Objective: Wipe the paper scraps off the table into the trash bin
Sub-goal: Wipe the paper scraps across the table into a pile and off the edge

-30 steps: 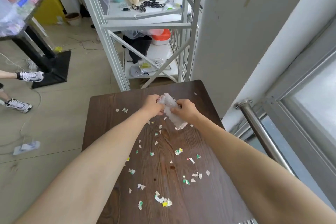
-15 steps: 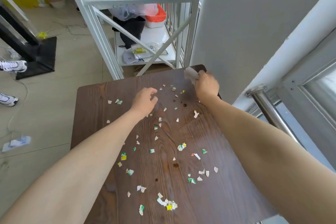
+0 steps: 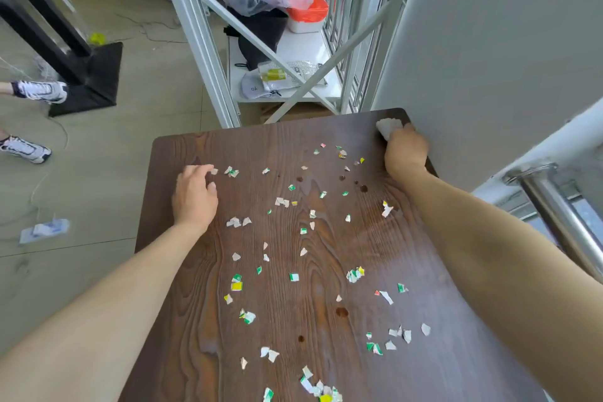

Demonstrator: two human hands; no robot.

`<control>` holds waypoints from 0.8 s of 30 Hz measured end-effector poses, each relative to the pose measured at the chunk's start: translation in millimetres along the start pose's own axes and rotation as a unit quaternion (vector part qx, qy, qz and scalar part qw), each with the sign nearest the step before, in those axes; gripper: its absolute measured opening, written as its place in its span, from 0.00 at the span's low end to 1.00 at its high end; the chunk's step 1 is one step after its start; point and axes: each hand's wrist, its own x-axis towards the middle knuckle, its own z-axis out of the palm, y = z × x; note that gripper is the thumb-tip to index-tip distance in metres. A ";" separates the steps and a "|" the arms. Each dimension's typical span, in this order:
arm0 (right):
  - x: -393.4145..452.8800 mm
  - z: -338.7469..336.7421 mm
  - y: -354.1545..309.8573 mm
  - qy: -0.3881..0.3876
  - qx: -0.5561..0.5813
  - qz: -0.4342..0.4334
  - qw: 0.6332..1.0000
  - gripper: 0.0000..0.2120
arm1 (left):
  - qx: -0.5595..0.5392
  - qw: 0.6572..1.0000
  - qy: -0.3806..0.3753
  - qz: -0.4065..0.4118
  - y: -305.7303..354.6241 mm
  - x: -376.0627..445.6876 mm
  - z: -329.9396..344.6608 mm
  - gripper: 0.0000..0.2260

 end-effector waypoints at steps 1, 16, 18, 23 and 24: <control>-2.5 3.6 -4.8 0.001 0.006 0.012 1.000 0.17 | 0.007 1.000 0.002 -0.010 -3.2 -2.6 -0.7 0.16; -107.7 7.4 -123.4 -0.054 0.088 -0.130 0.986 0.16 | 0.054 0.995 -0.059 -0.057 -9.1 -21.9 -11.4 0.18; -112.0 5.0 -123.5 -0.074 0.097 -0.172 0.977 0.16 | 0.032 0.996 -0.066 -0.053 -11.7 -23.3 -13.5 0.18; -86.4 -14.4 -112.2 0.000 0.153 -0.149 0.977 0.13 | -0.006 0.999 -0.039 -0.028 -31.3 -30.3 -27.3 0.16; -77.9 -18.1 -109.1 0.015 0.153 -0.124 0.980 0.14 | -0.003 0.999 -0.024 -0.032 -37.3 -32.8 -29.6 0.16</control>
